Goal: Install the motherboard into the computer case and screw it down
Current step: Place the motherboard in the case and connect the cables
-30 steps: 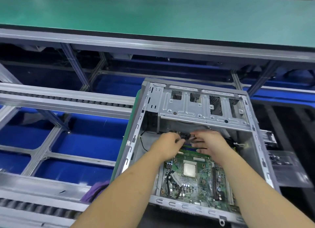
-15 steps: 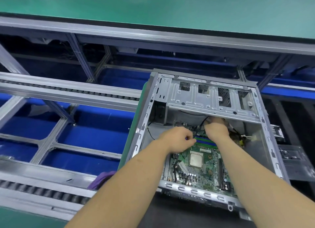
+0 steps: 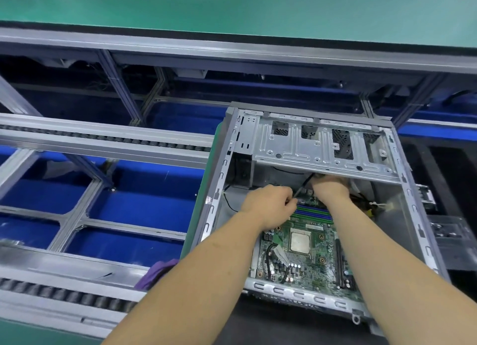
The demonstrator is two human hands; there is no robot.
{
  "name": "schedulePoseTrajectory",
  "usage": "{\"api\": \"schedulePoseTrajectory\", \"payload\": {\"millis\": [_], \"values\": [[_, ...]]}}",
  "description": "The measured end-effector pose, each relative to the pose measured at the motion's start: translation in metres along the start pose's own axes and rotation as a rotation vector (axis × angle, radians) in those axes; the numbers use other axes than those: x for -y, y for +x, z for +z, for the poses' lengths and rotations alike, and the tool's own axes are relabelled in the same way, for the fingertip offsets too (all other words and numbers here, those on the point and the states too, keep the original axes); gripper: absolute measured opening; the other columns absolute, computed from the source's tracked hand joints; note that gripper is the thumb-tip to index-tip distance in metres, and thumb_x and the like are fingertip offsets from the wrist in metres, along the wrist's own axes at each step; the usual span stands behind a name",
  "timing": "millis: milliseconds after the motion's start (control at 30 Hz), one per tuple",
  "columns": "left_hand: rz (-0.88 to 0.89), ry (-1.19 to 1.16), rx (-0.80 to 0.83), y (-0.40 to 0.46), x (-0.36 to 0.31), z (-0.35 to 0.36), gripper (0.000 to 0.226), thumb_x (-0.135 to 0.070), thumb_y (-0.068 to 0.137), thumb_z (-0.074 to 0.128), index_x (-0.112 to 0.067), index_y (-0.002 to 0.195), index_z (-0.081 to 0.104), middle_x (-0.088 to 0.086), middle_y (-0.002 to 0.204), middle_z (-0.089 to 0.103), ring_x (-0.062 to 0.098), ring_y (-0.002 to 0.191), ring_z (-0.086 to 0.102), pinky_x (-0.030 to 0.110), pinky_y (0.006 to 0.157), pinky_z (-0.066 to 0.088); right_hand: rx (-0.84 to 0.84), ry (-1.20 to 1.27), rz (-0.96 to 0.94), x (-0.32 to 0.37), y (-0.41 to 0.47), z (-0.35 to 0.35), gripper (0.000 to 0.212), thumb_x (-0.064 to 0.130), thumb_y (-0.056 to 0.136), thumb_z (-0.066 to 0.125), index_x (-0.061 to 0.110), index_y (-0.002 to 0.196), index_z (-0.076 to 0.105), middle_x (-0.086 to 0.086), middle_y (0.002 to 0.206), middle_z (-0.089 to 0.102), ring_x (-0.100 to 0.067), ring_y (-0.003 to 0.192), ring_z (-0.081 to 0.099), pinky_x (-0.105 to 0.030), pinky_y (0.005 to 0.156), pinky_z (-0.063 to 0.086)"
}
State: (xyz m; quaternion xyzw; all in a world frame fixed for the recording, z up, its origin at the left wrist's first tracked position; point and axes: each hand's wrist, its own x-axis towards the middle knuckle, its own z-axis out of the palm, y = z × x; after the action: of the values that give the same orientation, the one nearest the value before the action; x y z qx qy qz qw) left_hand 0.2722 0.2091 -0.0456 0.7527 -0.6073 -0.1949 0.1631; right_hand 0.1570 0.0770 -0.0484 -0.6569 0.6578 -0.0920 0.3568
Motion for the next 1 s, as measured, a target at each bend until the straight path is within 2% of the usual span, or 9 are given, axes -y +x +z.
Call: {"api": "schedulePoseTrajectory", "payload": {"millis": [67,167,267,433,633,767,867,933,1000], "values": [[-0.026,0.013,-0.045,0.000,0.000,0.002,0.037,-0.041,0.098,0.042,-0.023,0.067,0.042,-0.004,0.063,0.053,0.022,0.062,0.053,0.030,0.055,0.037,0.063,-0.183,-0.012,-0.001,0.003,0.003,0.028,0.026,0.104,0.043,0.011,0.087,0.060,-0.010,0.086,0.061,-0.022,0.067,0.050,-0.029,0.061,0.038],[-0.094,0.083,-0.184,0.003,0.004,0.000,0.031,-0.040,0.099,0.043,-0.021,0.078,0.057,0.002,0.078,0.062,0.028,0.079,0.059,0.033,0.065,0.043,0.149,-0.156,-0.003,0.005,-0.004,0.009,0.037,0.047,0.103,0.042,0.017,0.106,0.065,-0.009,0.105,0.068,-0.023,0.088,0.062,-0.032,0.081,0.050],[-0.151,0.208,-0.328,0.008,0.013,-0.004,0.035,-0.037,0.100,0.047,-0.014,0.089,0.071,0.008,0.089,0.063,0.030,0.089,0.058,0.036,0.070,0.043,0.207,-0.210,-0.031,0.011,-0.012,0.009,0.045,0.058,0.101,0.038,0.019,0.090,0.057,-0.010,0.088,0.064,-0.026,0.085,0.060,-0.038,0.088,0.052],[-0.408,-0.214,-0.327,0.011,0.015,0.003,0.025,-0.025,0.097,0.055,-0.016,0.075,0.048,-0.003,0.065,0.050,0.020,0.059,0.054,0.028,0.050,0.038,0.266,0.445,0.150,-0.005,-0.020,0.011,0.008,0.005,0.099,0.061,-0.001,0.093,0.062,-0.017,0.082,0.071,-0.020,0.051,0.065,-0.027,0.046,0.055],[-0.353,-0.626,-0.150,0.016,0.002,0.000,0.028,-0.036,0.094,0.056,-0.020,0.071,0.054,-0.006,0.062,0.053,0.014,0.058,0.050,0.027,0.056,0.037,0.293,0.740,0.109,-0.013,-0.024,0.002,0.008,-0.008,0.098,0.057,-0.001,0.098,0.059,-0.019,0.080,0.067,-0.026,0.059,0.063,-0.028,0.047,0.054],[-0.239,-0.529,0.108,0.011,0.003,0.009,0.025,-0.033,0.098,0.055,-0.015,0.092,0.071,0.003,0.073,0.072,0.011,0.054,0.054,0.028,0.060,0.047,0.193,0.973,0.144,-0.010,-0.021,0.006,0.010,-0.009,0.098,0.055,-0.001,0.091,0.057,-0.020,0.087,0.070,-0.025,0.071,0.070,-0.035,0.073,0.063],[-0.337,-0.545,0.033,0.010,0.006,0.004,0.024,-0.025,0.103,0.048,-0.012,0.094,0.066,0.005,0.073,0.072,0.009,0.052,0.054,0.035,0.067,0.053,0.149,1.039,0.221,-0.014,-0.018,0.006,0.017,-0.008,0.096,0.052,-0.010,0.112,0.058,-0.023,0.113,0.068,-0.027,0.077,0.076,-0.051,0.098,0.056],[-0.454,-0.742,-0.069,0.012,0.006,-0.001,0.019,-0.022,0.105,0.041,-0.010,0.107,0.056,0.005,0.078,0.071,0.010,0.062,0.056,0.043,0.080,0.054,0.068,0.635,0.165,-0.017,-0.020,0.003,0.026,0.006,0.094,0.062,-0.013,0.112,0.061,-0.026,0.095,0.070,-0.023,0.056,0.071,-0.049,0.073,0.063],[-0.516,-0.948,-0.103,0.013,0.002,-0.005,0.016,-0.018,0.105,0.038,-0.013,0.113,0.051,0.004,0.088,0.072,0.015,0.078,0.059,0.041,0.085,0.049,0.257,0.461,0.046,-0.015,-0.028,0.001,0.021,0.017,0.095,0.067,-0.003,0.097,0.070,-0.016,0.072,0.063,-0.017,0.043,0.055,-0.032,0.044,0.048]]}}
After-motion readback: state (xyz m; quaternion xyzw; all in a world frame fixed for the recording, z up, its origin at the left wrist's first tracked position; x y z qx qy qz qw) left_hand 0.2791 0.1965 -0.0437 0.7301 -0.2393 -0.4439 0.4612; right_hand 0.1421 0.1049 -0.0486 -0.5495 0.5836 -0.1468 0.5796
